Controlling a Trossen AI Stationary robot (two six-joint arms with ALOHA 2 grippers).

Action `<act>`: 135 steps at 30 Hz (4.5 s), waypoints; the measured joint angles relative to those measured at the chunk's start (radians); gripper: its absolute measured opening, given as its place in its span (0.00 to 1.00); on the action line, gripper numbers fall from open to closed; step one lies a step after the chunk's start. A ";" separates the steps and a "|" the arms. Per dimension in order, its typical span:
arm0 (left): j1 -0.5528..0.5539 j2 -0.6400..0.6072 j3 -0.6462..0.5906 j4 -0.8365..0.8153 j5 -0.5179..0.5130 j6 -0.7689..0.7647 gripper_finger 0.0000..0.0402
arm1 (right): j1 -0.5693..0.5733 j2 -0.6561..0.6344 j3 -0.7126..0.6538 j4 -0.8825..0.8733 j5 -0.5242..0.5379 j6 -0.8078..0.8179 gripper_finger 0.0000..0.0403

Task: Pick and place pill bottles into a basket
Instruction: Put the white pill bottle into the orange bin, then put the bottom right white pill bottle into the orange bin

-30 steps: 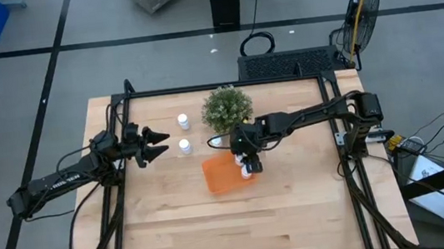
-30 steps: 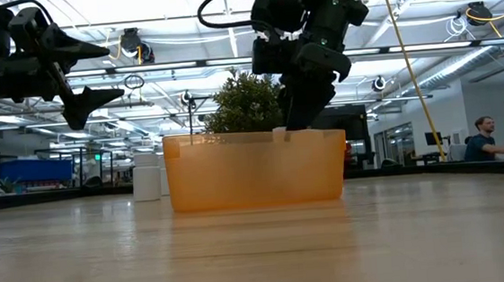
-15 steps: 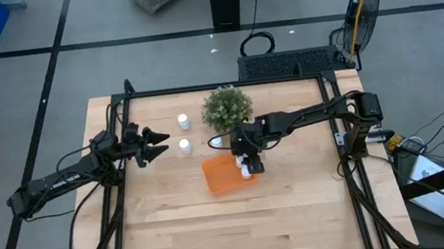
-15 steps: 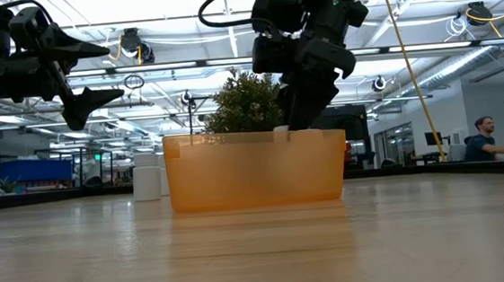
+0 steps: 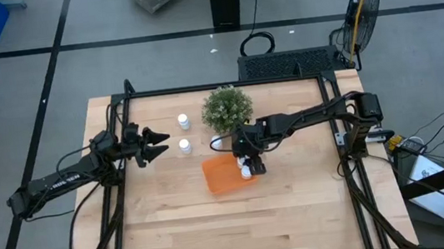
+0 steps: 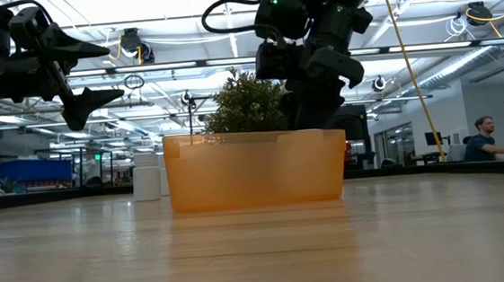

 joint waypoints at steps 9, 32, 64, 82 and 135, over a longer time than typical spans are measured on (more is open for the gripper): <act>0.000 0.000 0.000 0.000 0.015 -0.016 0.87 | 0.001 -0.005 0.003 0.001 0.001 -0.011 0.50; -0.004 0.009 0.000 -0.167 0.032 0.378 0.87 | -0.005 -0.199 0.138 -0.155 0.089 0.026 0.58; -0.116 0.960 0.877 -0.772 -0.283 0.808 0.87 | -0.012 -0.427 0.139 -0.291 0.129 0.195 0.57; -0.216 1.233 0.932 -0.651 -0.301 0.681 0.87 | -0.012 -0.427 0.138 -0.308 0.106 0.030 0.57; -0.364 1.415 0.932 -0.415 -0.633 0.170 0.87 | -0.012 -0.427 0.138 -0.306 0.107 -0.053 0.57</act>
